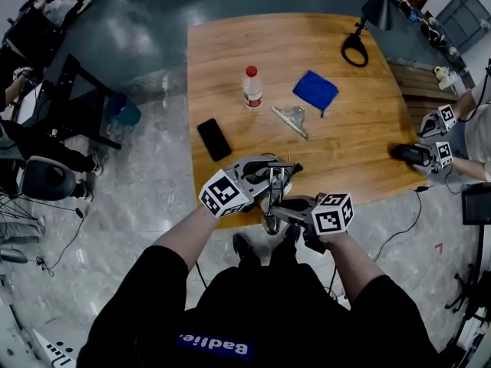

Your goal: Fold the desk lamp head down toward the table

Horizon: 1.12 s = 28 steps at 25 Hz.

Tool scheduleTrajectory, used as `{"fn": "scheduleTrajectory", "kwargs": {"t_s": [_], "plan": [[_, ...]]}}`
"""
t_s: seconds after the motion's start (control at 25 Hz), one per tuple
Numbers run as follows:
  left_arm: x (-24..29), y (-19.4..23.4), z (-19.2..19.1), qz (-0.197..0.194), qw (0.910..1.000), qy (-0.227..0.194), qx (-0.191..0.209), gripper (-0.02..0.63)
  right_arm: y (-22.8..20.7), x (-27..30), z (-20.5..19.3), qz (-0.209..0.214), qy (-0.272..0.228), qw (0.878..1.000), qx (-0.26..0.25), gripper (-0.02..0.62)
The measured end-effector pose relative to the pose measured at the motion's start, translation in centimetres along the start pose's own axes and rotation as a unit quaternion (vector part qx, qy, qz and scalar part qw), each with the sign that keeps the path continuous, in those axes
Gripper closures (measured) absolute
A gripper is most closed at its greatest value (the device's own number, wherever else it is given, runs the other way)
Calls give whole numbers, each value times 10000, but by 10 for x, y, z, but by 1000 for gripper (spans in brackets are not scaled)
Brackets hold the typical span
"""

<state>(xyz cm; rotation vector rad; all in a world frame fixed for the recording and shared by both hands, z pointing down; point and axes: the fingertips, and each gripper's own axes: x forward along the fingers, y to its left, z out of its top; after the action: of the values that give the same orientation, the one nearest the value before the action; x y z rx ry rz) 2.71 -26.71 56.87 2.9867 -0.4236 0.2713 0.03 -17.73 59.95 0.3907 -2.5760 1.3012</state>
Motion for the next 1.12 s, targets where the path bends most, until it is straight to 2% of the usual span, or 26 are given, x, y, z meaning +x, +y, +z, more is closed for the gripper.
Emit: {"fn": "scheduleTrajectory", "kwargs": {"t_s": [0.12, 0.4, 0.64, 0.76, 0.84, 0.96, 1.12], "plan": [[-1, 0, -1, -33, 10000, 26, 63, 491, -2, 1, 1, 38, -67, 10000, -14, 538], [-2, 0, -4, -533, 9984, 32, 180, 489, -9, 4, 0, 171, -194, 9997, -34, 529], [-4, -1, -5, -721, 9971, 49, 244, 489, -14, 5, 0, 220, -346, 9991, 46, 521], [-7, -2, -6, -868, 9949, 200, 480, 489, -12, 4, 1, 306, -464, 9984, 117, 511], [-12, -1, -6, -927, 9917, 379, 804, 489, -11, 4, 1, 243, -454, 9986, -82, 508], [-27, 14, -6, -737, 9896, 527, 1117, 489, -7, -3, 11, 212, -586, 9975, -329, 502], [-59, 36, 8, -112, 9967, 330, 732, 489, 3, -28, 22, -188, -905, 9946, -472, 500]]}}
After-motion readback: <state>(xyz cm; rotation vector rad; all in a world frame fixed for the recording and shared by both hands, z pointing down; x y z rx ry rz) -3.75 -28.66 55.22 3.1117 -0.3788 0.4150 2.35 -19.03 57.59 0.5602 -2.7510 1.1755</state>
